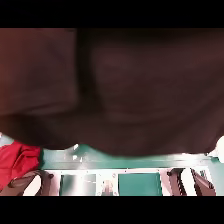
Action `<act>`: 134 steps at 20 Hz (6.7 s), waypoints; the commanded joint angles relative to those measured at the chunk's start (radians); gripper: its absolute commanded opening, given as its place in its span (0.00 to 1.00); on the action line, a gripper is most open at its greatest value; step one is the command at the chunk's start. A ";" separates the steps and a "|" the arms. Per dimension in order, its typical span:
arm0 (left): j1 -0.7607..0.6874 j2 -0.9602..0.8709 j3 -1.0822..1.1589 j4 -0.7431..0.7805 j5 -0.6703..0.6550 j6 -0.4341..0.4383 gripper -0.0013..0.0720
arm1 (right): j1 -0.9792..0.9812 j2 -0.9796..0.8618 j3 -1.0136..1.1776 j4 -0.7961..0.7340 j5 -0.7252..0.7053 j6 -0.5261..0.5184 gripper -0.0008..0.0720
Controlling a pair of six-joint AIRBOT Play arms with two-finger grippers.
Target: Fold the shirts.
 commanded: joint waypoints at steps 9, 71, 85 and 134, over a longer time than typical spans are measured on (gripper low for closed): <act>-0.002 -0.684 -0.634 -0.494 0.467 0.395 0.04 | 0.356 -0.875 -0.175 0.020 -0.320 -0.115 0.03; 0.182 -0.182 -1.688 -0.709 0.315 0.364 0.04 | 0.181 -0.155 -1.188 -0.111 -0.187 0.346 0.60; 0.182 0.007 -1.418 -0.306 0.006 0.081 0.04 | 0.105 -0.180 -0.999 -0.422 0.064 0.305 0.03; -0.298 -0.798 -0.434 -0.362 0.150 0.077 0.04 | 0.285 -1.228 0.177 -0.408 0.530 0.061 0.03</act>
